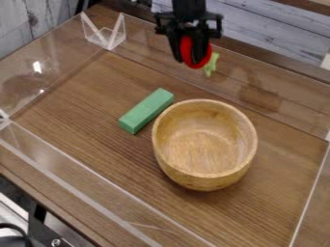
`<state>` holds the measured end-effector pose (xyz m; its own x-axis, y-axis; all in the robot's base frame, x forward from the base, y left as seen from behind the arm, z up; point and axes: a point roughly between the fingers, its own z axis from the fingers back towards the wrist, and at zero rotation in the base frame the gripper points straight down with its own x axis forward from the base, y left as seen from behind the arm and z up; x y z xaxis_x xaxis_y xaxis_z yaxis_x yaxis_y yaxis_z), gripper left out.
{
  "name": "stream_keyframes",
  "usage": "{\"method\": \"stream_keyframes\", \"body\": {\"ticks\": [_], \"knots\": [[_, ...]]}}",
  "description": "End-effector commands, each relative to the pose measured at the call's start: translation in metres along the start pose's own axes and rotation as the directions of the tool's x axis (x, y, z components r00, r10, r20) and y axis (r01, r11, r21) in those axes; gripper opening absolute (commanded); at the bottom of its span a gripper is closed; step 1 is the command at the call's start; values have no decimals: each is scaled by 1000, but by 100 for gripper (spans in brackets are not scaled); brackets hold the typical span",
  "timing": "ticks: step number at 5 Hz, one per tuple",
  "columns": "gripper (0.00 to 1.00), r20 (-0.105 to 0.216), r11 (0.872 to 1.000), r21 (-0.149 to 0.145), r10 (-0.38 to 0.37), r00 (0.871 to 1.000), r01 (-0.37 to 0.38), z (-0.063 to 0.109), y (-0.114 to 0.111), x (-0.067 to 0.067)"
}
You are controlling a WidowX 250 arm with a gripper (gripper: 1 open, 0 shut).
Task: Move the red object to the right side of the table
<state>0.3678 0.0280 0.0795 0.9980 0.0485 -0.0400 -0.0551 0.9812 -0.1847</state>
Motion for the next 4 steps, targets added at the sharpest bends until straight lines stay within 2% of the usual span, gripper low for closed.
{"method": "stream_keyframes", "body": {"ticks": [1, 3, 4], "knots": [[0, 6, 996, 24, -82, 997, 82, -1, -17, 2], [0, -40, 991, 54, -117, 992, 119, -21, -8, 4], [0, -55, 988, 64, -135, 989, 138, -28, -12, 7]]}}
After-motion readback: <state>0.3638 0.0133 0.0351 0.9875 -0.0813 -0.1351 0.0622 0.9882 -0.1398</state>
